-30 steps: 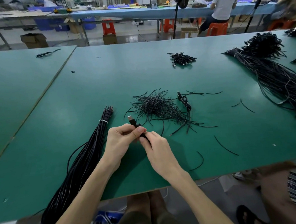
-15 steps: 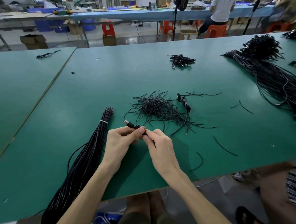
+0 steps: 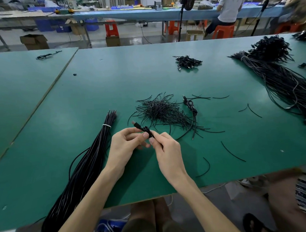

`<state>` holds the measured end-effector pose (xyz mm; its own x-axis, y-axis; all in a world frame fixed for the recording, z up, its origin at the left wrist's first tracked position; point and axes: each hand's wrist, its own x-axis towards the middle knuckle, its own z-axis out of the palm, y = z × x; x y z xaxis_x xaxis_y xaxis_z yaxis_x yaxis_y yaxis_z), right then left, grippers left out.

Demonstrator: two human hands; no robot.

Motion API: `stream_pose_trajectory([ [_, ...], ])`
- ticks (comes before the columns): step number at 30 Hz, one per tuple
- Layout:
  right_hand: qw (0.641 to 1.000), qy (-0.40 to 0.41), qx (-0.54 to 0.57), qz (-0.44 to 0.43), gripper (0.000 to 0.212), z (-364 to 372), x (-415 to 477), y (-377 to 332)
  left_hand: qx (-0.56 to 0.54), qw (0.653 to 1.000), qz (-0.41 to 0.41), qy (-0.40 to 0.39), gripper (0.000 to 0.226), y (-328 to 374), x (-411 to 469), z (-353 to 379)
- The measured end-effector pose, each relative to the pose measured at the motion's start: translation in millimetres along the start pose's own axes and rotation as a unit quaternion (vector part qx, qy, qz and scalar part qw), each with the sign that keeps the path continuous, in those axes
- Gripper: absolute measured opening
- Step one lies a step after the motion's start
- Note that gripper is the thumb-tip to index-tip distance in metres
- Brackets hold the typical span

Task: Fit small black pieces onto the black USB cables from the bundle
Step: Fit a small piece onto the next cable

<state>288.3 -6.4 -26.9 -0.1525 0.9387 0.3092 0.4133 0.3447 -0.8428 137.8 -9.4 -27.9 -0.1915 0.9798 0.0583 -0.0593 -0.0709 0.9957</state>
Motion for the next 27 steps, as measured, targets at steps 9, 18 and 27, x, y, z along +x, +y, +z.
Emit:
stream_pose_trajectory([
  [9,0.992,-0.050,-0.114,-0.034,0.025,7,-5,5,0.029,0.999,0.031,-0.033,0.019,1,-2,2],
  [18,0.966,-0.077,-0.244,-0.025,0.027,13,-8,1,0.067,0.996,0.050,-0.003,0.013,-1,-2,2],
  [27,0.954,-0.070,-0.283,-0.067,0.023,17,-7,1,0.107,0.992,0.063,0.040,0.019,-1,-3,2],
])
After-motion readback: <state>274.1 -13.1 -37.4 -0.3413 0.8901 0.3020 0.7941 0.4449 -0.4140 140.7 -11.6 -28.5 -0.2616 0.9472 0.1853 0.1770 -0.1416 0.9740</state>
